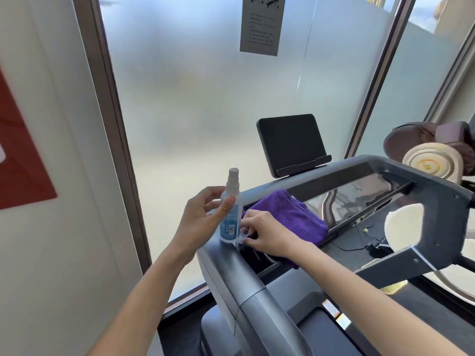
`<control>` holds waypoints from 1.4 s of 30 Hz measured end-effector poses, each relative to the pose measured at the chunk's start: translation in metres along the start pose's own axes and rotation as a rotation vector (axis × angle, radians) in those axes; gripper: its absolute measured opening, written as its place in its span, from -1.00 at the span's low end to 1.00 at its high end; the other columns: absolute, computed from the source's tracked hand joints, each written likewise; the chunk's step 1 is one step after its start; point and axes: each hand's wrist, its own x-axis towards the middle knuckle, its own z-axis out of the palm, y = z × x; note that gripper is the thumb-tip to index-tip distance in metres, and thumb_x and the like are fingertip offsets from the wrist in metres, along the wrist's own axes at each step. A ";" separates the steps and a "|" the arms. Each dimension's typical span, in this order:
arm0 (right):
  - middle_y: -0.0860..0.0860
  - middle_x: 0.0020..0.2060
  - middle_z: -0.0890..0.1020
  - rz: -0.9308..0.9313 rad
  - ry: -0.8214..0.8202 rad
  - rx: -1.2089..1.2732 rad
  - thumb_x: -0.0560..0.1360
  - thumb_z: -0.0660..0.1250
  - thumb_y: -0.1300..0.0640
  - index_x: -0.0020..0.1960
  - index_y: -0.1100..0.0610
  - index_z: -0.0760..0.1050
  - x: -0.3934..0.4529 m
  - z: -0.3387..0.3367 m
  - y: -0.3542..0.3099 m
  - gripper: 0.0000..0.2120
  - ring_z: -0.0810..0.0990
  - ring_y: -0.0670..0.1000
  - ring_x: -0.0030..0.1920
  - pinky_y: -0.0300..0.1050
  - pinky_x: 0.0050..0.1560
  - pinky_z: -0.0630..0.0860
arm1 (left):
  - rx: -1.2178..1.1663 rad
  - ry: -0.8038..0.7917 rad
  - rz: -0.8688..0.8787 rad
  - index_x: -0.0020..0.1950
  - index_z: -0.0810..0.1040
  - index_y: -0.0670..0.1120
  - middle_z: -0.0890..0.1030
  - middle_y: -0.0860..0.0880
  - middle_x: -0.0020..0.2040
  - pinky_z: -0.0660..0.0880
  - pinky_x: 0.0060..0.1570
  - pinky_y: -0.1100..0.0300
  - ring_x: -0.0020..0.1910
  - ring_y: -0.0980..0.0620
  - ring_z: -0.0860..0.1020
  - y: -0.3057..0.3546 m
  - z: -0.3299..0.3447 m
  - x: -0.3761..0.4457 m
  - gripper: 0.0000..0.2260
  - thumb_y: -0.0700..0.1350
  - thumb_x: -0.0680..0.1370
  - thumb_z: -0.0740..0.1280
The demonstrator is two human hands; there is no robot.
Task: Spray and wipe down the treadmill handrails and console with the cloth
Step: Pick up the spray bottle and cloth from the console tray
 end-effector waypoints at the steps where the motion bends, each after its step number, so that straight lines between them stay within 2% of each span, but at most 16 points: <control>1: 0.07 -0.13 0.49 -0.009 -0.002 -0.011 0.50 0.36 0.38 0.00 0.29 0.63 0.000 0.002 -0.001 -0.88 0.45 0.00 -0.16 -0.24 -0.08 0.38 | -0.004 0.001 0.000 0.11 0.57 -0.02 0.66 0.07 0.06 0.49 -0.07 0.42 -0.04 0.25 0.63 0.000 0.000 -0.001 -0.65 0.12 0.40 0.35; 6: 0.14 -0.07 0.58 -0.047 0.010 -0.044 0.49 0.44 0.32 0.11 0.26 0.60 0.002 0.005 0.002 -0.80 0.43 -0.01 -0.08 -0.24 -0.03 0.32 | -0.001 0.007 -0.014 0.10 0.58 -0.01 0.66 0.06 0.07 0.49 0.02 0.33 0.01 0.19 0.63 -0.003 0.001 -0.004 -0.66 0.13 0.40 0.36; 8: 0.09 -0.05 0.59 -0.036 -0.002 -0.027 0.49 0.49 0.26 0.18 0.20 0.60 -0.001 0.001 0.005 -0.72 0.44 -0.03 -0.10 -0.29 -0.02 0.34 | 0.009 0.006 -0.021 0.10 0.58 0.01 0.67 0.09 0.07 0.49 0.07 0.27 0.04 0.18 0.63 -0.004 0.001 -0.005 -0.65 0.14 0.40 0.36; 10: 0.04 -0.05 0.63 0.009 0.078 0.031 0.51 0.49 0.23 0.23 0.16 0.61 -0.004 -0.008 0.006 -0.70 0.49 -0.05 -0.16 -0.39 -0.08 0.39 | 0.014 0.009 -0.022 0.08 0.58 0.03 0.67 0.12 0.05 0.49 0.08 0.28 0.03 0.21 0.63 -0.004 0.001 -0.005 -0.67 0.15 0.39 0.36; 12: 0.00 -0.05 0.68 0.074 0.264 0.170 0.56 0.44 0.17 0.21 0.12 0.64 -0.006 -0.022 -0.001 -0.77 0.60 -0.02 -0.15 -0.39 -0.10 0.46 | 0.003 0.017 -0.018 0.07 0.59 0.03 0.67 0.13 0.04 0.50 0.00 0.35 0.00 0.25 0.63 -0.001 0.003 -0.005 -0.69 0.13 0.39 0.36; 14: -0.07 0.00 0.71 0.112 0.388 0.447 0.58 0.34 0.00 0.19 0.01 0.62 -0.008 -0.039 -0.015 -0.78 0.66 -0.02 0.03 -0.33 0.03 0.52 | -0.005 0.021 -0.002 0.07 0.60 0.00 0.68 0.10 0.03 0.50 -0.07 0.41 -0.02 0.24 0.63 0.002 0.007 -0.003 -0.68 0.12 0.39 0.37; 16: -0.11 0.11 0.71 0.081 0.341 0.781 0.57 0.26 -0.09 0.25 -0.03 0.58 -0.008 -0.050 -0.031 -0.68 0.66 -0.07 0.17 -0.20 0.22 0.55 | -0.004 0.010 0.025 0.08 0.61 -0.04 0.69 0.08 0.01 0.50 -0.10 0.41 -0.03 0.19 0.64 0.006 0.014 -0.001 -0.65 0.11 0.38 0.38; 19: -0.04 0.21 0.70 0.035 0.279 1.004 0.62 0.28 -0.17 0.27 -0.03 0.58 -0.008 -0.051 -0.047 -0.67 0.67 0.05 0.24 0.01 0.30 0.59 | -0.030 0.004 0.079 0.10 0.62 -0.10 0.70 0.03 -0.01 0.51 -0.12 0.39 -0.05 0.17 0.65 0.013 0.032 0.000 -0.64 0.06 0.38 0.41; 23: 0.03 0.11 0.72 0.035 0.428 1.224 0.53 0.22 -0.15 0.06 0.11 0.56 -0.013 -0.043 -0.050 -0.65 0.69 0.15 0.06 0.04 0.08 0.67 | -0.074 0.064 0.107 0.01 0.60 -0.01 0.68 0.07 -0.07 0.54 -0.13 0.35 -0.10 0.20 0.63 0.015 0.058 0.002 -0.72 0.04 0.34 0.44; 26: 0.11 0.08 0.70 0.009 0.530 1.165 0.56 0.20 -0.22 -0.01 0.06 0.50 -0.018 -0.045 -0.040 -0.65 0.67 0.21 0.10 0.16 0.10 0.62 | -0.121 0.075 0.073 0.05 0.54 -0.01 0.64 0.06 -0.01 0.57 -0.08 0.28 -0.09 0.16 0.64 0.016 0.068 0.002 -0.61 0.07 0.29 0.47; 28: 0.14 -0.08 0.66 0.023 0.588 1.119 0.53 0.22 -0.32 -0.03 0.03 0.47 -0.024 -0.051 -0.034 -0.59 0.65 0.18 -0.02 0.09 0.06 0.61 | -0.071 0.026 0.041 0.03 0.53 0.00 0.63 0.08 -0.02 0.58 -0.07 0.26 -0.10 0.20 0.64 0.019 0.063 0.004 -0.61 0.14 0.29 0.44; 30: 0.05 -0.27 0.63 0.057 0.617 1.085 0.50 0.20 -0.31 -0.02 0.06 0.45 -0.029 -0.056 -0.028 -0.57 0.68 0.09 -0.20 -0.01 -0.04 0.65 | 0.030 -0.009 -0.003 0.01 0.54 -0.02 0.64 0.06 -0.01 0.60 -0.03 0.16 -0.07 0.13 0.66 0.017 0.054 0.011 -0.61 0.24 0.36 0.36; 32: -0.01 -0.37 0.59 0.093 0.614 1.071 0.55 0.17 -0.23 0.00 0.12 0.42 -0.035 -0.059 -0.024 -0.60 0.64 0.01 -0.35 0.01 -0.08 0.66 | 0.067 0.003 -0.103 0.09 0.54 -0.08 0.64 -0.01 0.04 0.61 -0.03 0.11 -0.07 0.06 0.67 0.015 0.046 0.022 -0.58 0.23 0.48 0.30; 36: 0.07 -0.37 0.57 0.171 0.585 1.100 0.63 0.27 -0.18 -0.08 0.16 0.44 -0.045 -0.060 -0.015 -0.61 0.56 0.03 -0.39 -0.11 -0.25 0.60 | 0.070 0.029 -0.159 0.12 0.55 -0.11 0.65 -0.06 0.06 0.58 -0.05 0.18 -0.10 0.07 0.65 0.017 0.044 0.038 -0.75 0.05 0.60 0.29; 39: 0.07 -0.40 0.56 0.204 0.570 1.029 0.59 0.23 -0.12 -0.15 0.17 0.43 -0.050 -0.060 -0.012 -0.64 0.54 0.01 -0.45 -0.19 -0.36 0.55 | 0.005 -0.088 -0.085 0.11 0.64 -0.07 0.68 -0.01 0.02 0.59 -0.03 0.25 -0.07 0.11 0.65 0.031 0.058 0.037 -0.79 0.00 0.58 0.33; 42: 0.08 -0.46 0.54 0.207 0.559 1.028 0.68 0.19 -0.01 -0.19 0.17 0.44 -0.050 -0.061 -0.013 -0.65 0.50 -0.01 -0.53 -0.20 -0.46 0.51 | 0.004 -0.240 -0.021 0.07 0.69 -0.04 0.70 0.05 -0.01 0.58 -0.02 0.31 -0.03 0.15 0.65 0.042 0.075 0.034 -0.81 -0.01 0.57 0.34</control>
